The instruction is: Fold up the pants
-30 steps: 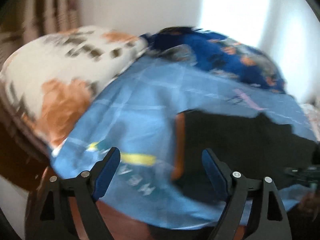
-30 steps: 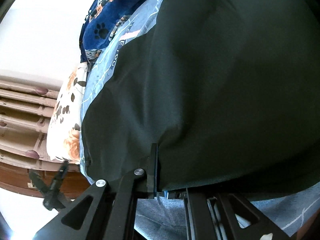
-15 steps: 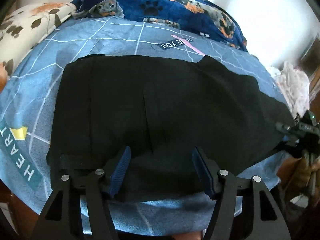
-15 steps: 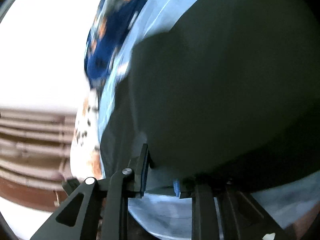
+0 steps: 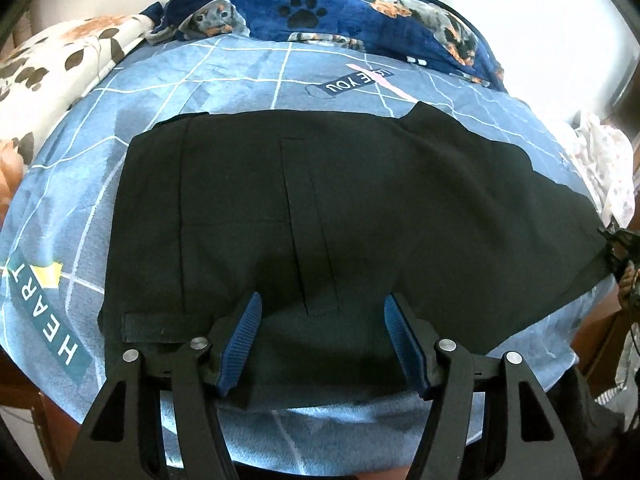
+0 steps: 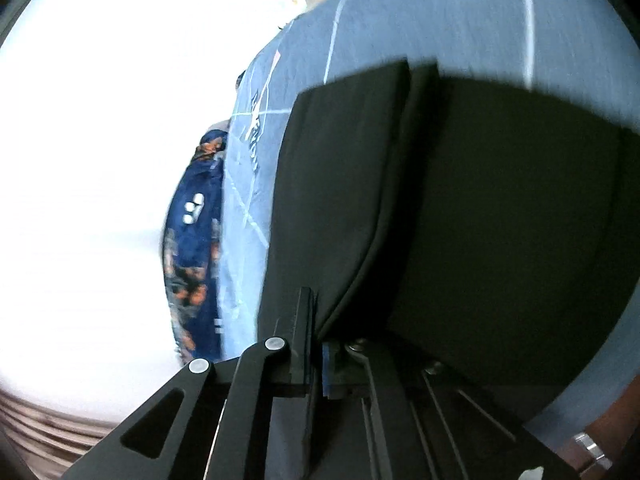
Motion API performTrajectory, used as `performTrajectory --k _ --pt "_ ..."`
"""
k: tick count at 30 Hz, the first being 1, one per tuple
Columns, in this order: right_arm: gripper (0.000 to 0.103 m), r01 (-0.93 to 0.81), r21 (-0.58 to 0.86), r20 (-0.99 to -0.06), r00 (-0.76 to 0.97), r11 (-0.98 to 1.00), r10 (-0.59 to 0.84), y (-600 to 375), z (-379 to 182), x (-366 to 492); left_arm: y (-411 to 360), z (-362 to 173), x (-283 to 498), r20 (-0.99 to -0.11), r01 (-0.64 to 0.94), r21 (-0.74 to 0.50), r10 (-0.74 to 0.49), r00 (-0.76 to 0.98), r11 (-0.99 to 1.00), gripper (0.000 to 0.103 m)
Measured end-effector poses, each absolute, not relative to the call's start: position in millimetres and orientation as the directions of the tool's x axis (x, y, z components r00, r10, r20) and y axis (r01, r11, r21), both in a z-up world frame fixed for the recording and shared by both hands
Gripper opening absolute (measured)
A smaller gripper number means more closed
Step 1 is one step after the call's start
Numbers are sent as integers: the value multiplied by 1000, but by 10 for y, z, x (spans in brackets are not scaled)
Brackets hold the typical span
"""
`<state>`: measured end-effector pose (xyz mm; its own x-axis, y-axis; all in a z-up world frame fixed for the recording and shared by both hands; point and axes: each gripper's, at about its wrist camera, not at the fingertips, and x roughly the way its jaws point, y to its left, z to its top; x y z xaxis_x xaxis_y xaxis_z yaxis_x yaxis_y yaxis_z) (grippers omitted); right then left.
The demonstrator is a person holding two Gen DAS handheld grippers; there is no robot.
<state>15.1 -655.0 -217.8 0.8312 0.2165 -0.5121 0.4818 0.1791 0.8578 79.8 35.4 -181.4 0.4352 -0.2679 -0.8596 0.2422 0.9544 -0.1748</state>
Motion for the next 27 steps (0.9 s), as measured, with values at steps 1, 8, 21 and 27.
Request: performTrajectory --k 1,8,21,27 --pt "3 487 849 -525 824 206 212 -6547 -2135 157 350 -1813 800 -861 244 -170 -265 435 955 65" --pt "3 477 841 -523 839 256 154 -6596 -1914 -239 406 -1799 847 -863 239 -201 -287 416 950 65" --pt "1 478 862 -503 849 166 165 -6797 -2220 -716 356 -1799 851 -868 253 -170 -267 419 952 65" --pt "2 509 838 -537 833 199 133 -6824 -2122 -843 353 -1805 877 -872 262 -170 -269 409 950 66"
